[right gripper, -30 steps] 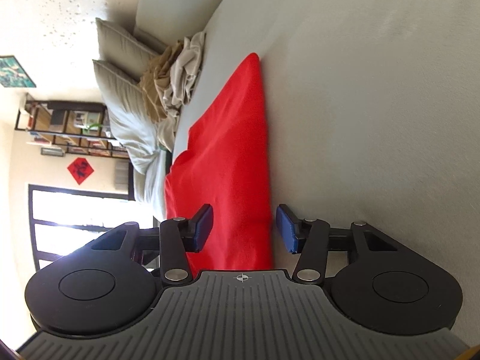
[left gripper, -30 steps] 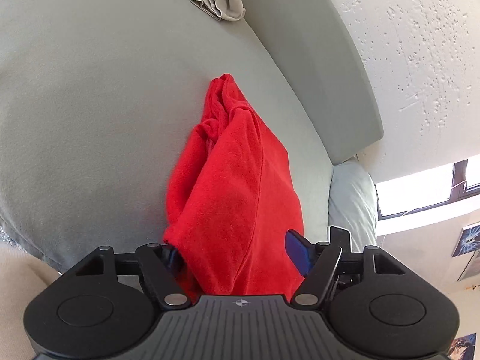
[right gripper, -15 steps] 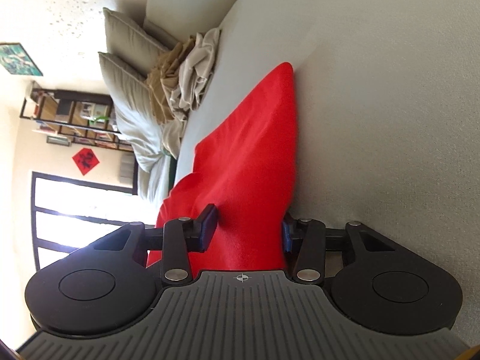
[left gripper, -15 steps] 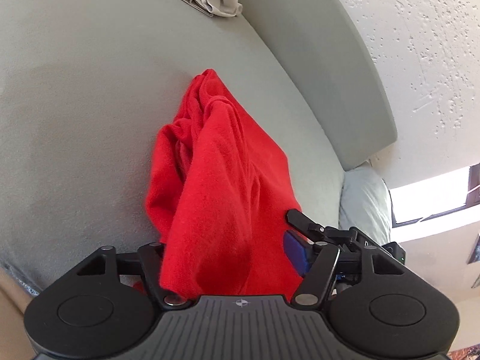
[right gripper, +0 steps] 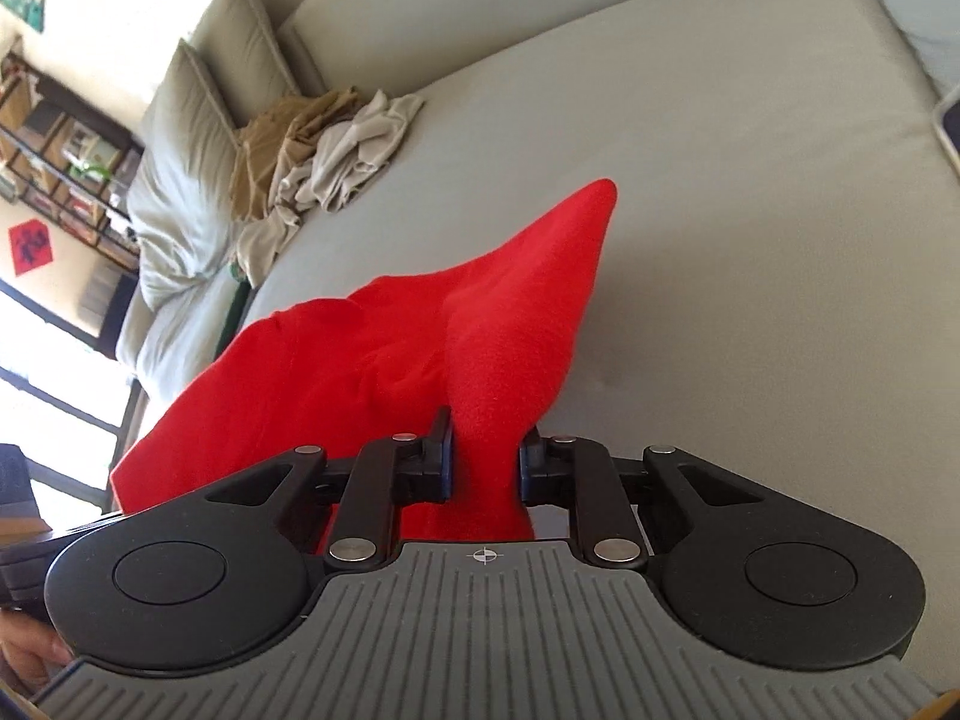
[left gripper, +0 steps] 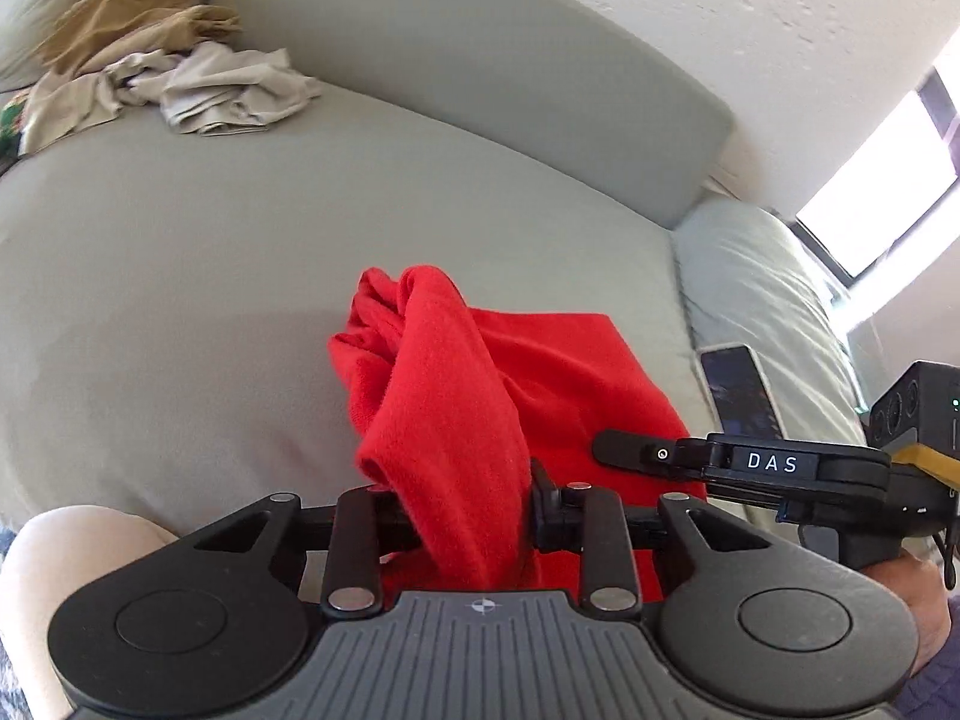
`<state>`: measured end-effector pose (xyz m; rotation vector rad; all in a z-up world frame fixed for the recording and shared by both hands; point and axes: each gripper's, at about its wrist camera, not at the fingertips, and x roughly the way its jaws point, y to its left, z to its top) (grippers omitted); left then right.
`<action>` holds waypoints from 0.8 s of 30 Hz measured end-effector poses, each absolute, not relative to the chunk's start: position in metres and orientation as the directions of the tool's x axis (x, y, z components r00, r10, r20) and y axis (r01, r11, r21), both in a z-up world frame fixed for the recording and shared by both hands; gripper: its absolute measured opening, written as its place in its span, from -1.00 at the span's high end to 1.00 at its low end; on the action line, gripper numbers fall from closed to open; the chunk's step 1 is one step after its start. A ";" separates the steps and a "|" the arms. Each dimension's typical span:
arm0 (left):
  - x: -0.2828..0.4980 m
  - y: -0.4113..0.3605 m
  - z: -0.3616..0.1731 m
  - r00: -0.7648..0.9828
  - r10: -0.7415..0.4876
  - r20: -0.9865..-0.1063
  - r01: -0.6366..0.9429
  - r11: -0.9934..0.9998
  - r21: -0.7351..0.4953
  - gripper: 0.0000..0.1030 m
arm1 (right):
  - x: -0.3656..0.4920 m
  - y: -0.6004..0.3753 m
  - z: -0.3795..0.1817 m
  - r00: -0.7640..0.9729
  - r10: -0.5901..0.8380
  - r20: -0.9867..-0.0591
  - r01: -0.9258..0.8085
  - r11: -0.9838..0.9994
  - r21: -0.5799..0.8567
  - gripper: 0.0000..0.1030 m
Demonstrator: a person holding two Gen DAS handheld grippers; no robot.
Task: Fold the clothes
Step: 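Lift and carry the shirt with both grippers to the cushion by the glass table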
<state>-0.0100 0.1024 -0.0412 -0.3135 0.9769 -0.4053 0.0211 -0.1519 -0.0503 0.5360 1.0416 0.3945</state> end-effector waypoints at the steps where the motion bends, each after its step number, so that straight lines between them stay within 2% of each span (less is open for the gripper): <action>1: -0.011 0.094 -0.040 0.468 -0.499 -0.729 0.224 0.865 -0.449 0.45 | 0.008 -0.168 -0.046 0.456 0.539 -0.709 -0.019 0.802 0.597 0.62; 6: -0.016 0.031 -0.043 0.298 -0.613 -0.732 0.392 0.778 -0.491 0.44 | -0.061 -0.248 -0.036 0.481 0.452 -0.751 0.197 0.780 0.595 0.62; 13: -0.022 -0.063 -0.044 0.161 -0.647 -0.745 0.522 0.697 -0.492 0.44 | -0.127 -0.320 -0.019 0.558 0.291 -0.777 0.358 0.760 0.542 0.62; 19: -0.009 -0.154 -0.036 0.141 -0.665 -0.734 0.550 0.668 -0.500 0.44 | -0.140 -0.396 0.000 0.616 0.178 -0.768 0.411 0.758 0.506 0.62; 24: 0.012 -0.230 0.000 0.244 -0.734 -0.634 0.633 0.616 -0.469 0.44 | -0.124 -0.460 0.036 0.718 0.039 -0.695 0.405 0.789 0.462 0.63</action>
